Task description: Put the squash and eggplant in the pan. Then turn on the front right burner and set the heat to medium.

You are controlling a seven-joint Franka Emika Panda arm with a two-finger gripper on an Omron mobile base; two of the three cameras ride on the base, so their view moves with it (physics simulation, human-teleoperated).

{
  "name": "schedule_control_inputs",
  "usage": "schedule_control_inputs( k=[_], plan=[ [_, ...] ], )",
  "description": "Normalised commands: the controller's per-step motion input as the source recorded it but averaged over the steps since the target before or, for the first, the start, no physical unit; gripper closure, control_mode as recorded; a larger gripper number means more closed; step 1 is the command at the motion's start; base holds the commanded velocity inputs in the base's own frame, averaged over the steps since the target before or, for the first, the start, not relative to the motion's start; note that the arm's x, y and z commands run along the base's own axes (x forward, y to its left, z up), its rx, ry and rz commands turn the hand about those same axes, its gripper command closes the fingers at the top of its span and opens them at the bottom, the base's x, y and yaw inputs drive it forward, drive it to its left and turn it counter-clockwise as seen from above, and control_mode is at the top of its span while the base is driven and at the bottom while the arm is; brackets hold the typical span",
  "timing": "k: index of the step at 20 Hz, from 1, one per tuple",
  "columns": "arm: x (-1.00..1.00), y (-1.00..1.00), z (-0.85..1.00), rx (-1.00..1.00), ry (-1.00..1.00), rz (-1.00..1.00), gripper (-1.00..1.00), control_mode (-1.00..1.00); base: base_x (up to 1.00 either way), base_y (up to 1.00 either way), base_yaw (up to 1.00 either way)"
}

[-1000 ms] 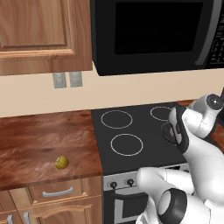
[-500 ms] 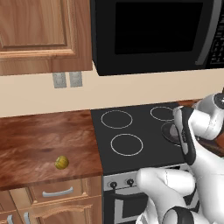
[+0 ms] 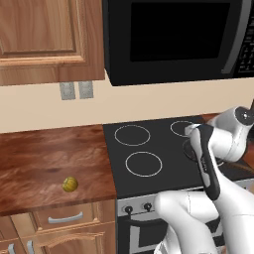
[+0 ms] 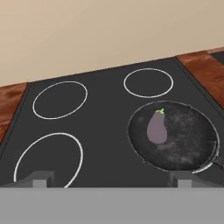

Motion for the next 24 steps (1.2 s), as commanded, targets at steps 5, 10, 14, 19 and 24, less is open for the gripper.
schedule_control_inputs(
  k=[5, 10, 14, 19, 24],
  plan=[
    [0.0, 0.6, 0.0, -0.01, 0.04, 0.19, -1.0, -1.0, 0.0, 0.0, 0.0],
    [0.0, 0.62, 0.0, 0.0, 0.08, 0.22, -1.0, -1.0, 0.0, 0.0, 0.0],
    [0.01, 0.6, 0.0, 0.0, 0.1, 0.19, -1.0, -1.0, 0.0, 0.0, 0.0],
    [0.04, 0.51, 0.0, 0.0, 0.12, 0.17, -1.0, -1.0, 0.0, 0.0, 0.0],
    [0.04, 0.39, 0.0, 0.0, 0.19, 0.1, -1.0, -1.0, 0.0, 0.0, 0.0]
  ],
)
